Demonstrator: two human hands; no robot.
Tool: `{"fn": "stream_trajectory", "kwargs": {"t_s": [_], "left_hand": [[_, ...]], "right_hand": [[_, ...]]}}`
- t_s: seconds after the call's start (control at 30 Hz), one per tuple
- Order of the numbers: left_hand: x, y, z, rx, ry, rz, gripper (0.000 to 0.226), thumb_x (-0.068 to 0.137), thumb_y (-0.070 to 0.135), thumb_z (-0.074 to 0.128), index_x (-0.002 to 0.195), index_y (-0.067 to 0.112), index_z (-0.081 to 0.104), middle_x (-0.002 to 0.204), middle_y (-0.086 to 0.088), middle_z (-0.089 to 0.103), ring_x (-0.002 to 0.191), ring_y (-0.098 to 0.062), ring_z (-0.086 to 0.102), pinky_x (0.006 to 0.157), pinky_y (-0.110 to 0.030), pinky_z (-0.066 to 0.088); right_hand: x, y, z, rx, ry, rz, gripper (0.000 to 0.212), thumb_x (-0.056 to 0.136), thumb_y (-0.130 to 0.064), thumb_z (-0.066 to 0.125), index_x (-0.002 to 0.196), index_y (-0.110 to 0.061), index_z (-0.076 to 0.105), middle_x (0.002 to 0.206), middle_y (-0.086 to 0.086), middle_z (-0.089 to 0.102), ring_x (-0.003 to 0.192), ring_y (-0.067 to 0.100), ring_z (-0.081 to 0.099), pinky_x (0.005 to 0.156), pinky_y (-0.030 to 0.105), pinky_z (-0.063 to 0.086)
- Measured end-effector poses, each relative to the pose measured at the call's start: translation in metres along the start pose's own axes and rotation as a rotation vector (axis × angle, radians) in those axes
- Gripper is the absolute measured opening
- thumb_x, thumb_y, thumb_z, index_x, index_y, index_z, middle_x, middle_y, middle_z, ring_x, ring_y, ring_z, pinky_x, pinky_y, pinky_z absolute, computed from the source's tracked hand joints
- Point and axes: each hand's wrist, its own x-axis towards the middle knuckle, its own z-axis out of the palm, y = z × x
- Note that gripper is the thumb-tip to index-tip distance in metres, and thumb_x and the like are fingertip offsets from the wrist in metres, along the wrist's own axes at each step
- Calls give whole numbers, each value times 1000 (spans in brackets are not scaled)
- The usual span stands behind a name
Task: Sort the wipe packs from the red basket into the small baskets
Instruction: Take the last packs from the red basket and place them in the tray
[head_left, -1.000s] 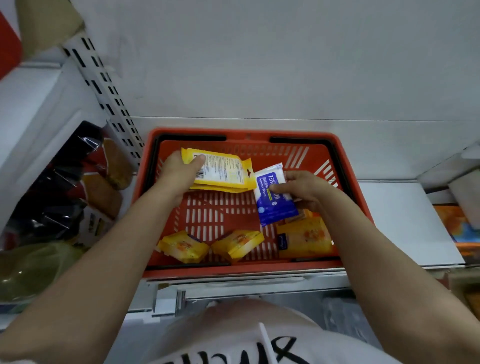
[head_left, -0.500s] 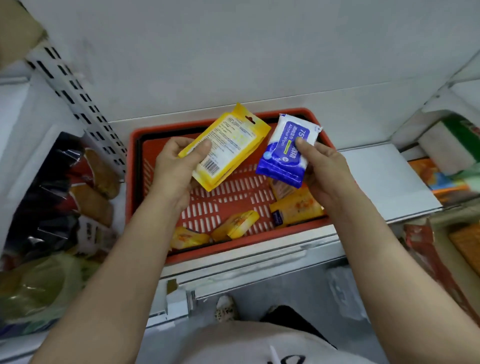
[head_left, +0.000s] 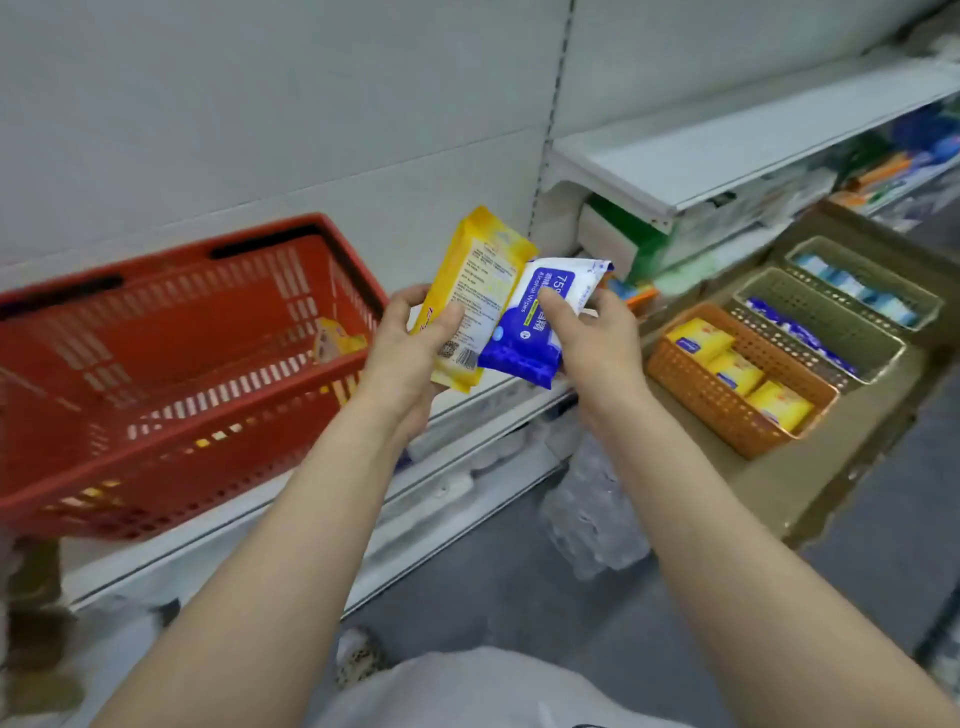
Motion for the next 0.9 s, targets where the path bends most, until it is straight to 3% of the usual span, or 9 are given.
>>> {"fn": "stream_trajectory", "kwargs": {"t_s": [0.17,0.27,0.33,0.47,0.6,0.67,0.77,0.9], "left_hand": [[-43,-80,142,53,-198,-98,20,99,34,56,115,24,52,97,-2,74,75,-20,71,62,-36,54],[-61,-116,208,100,-321,-135,42,102,53,36,118,24,61,112,-5,72,85,-16,71,60,-27,54],[-67,-136,238,183,-358,-135,42,105,47,33,120,24,64,114,-2,72,88,-11,69,62,-24,53],[-59,-173,287,321,-356,-113,18,95,14,62,109,24,66,112,-7,69,80,-7,68,56,-20,51],[-30,-200,341,340,-329,-215,73,76,10,81,139,19,45,120,-9,62,92,-13,67,56,-21,53],[-6,-218,369,303,-354,-277,93,77,13,82,152,23,28,128,-8,57,103,-18,66,68,-29,57],[30,-239,414,251,-352,-379,92,81,17,79,155,25,24,135,-6,57,108,-21,66,87,-40,57],[61,-261,469,207,-317,-425,83,77,14,81,148,22,39,122,-3,69,92,-18,73,66,-34,61]], "right_hand": [[-15,11,-136,-115,111,-80,17,96,-20,62,112,-14,63,109,10,72,98,28,70,89,51,55],[-19,13,-211,-80,136,-23,19,96,-28,63,107,-13,65,104,11,74,95,26,71,89,49,56],[-20,15,-255,-9,124,48,30,89,-32,72,105,-7,67,101,14,74,91,25,72,86,47,58],[-14,27,-326,175,48,143,38,81,-10,78,115,1,65,110,24,71,103,41,67,92,56,54],[22,36,-394,239,73,237,38,78,6,68,115,2,64,112,24,70,104,43,67,91,53,55],[50,39,-428,193,62,256,36,72,7,68,107,0,67,102,20,73,92,36,69,84,46,57],[95,37,-474,127,25,274,30,77,7,70,104,-5,66,94,12,75,81,26,72,66,33,59],[146,29,-523,116,-111,334,47,78,-20,81,120,-9,64,111,12,73,100,28,72,80,38,59]]}}
